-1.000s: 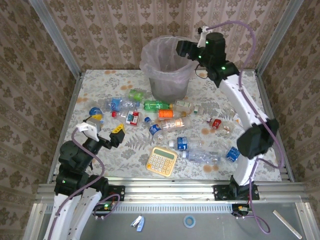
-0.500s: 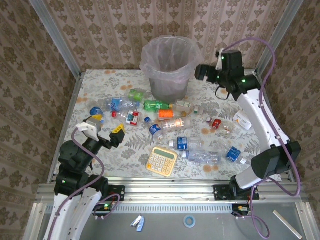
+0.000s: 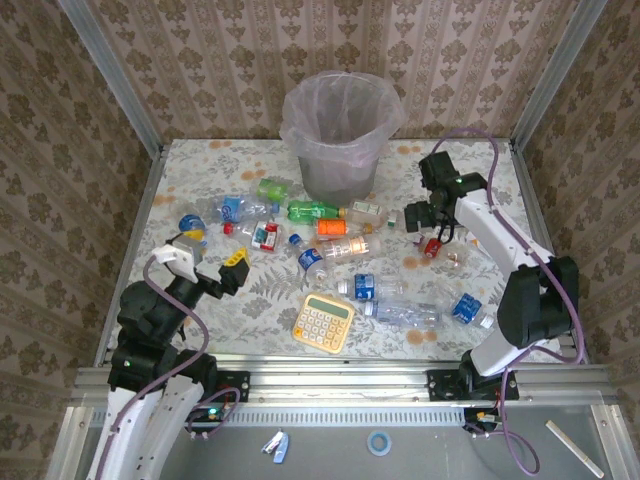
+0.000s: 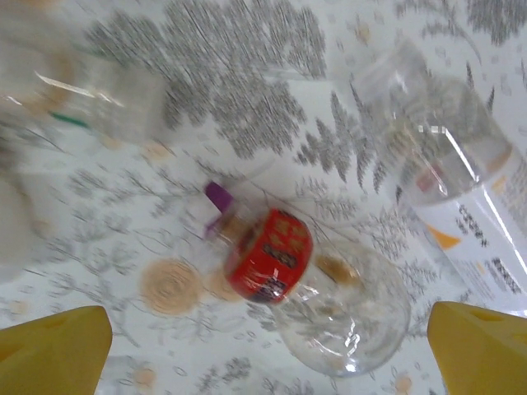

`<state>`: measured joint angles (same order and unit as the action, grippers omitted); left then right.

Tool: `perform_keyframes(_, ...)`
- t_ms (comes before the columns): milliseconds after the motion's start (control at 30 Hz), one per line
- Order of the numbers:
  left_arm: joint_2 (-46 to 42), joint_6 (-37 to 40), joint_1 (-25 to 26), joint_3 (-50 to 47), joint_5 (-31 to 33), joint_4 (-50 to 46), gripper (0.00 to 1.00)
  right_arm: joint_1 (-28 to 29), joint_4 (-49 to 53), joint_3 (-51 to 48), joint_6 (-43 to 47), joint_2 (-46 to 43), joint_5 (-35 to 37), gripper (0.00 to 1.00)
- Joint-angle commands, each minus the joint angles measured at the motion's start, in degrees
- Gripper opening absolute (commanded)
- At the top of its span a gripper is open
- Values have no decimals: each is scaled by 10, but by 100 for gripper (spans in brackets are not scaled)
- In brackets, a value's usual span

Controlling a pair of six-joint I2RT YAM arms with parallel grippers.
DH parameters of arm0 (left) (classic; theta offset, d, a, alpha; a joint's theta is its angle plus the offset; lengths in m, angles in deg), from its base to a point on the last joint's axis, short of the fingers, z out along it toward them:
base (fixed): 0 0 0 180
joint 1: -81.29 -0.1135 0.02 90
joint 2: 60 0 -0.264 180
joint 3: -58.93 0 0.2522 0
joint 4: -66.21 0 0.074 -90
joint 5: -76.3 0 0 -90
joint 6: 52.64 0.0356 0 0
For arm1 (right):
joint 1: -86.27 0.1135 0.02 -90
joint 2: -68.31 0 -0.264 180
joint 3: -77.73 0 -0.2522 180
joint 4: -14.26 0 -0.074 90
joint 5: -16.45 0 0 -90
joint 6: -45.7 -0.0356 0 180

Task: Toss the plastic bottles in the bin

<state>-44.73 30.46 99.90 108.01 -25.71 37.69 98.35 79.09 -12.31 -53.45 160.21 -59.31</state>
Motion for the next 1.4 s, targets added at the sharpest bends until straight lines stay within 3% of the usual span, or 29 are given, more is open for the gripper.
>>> perform_keyframes(0,-3,1,-6,21,16,-11,100,4,33,-30,-19,7,49,100)
perform_keyframes(333,0,3,-7,19,5,-9,100,-6,19,-95,-34,19,58,100)
perform_keyframes(800,2,3,-9,18,10,-11,100,-35,-13,-93,-18,90,57,100)
perform_keyframes(1367,9,2,-13,18,9,-10,100,-35,-34,-68,-2,154,18,88)
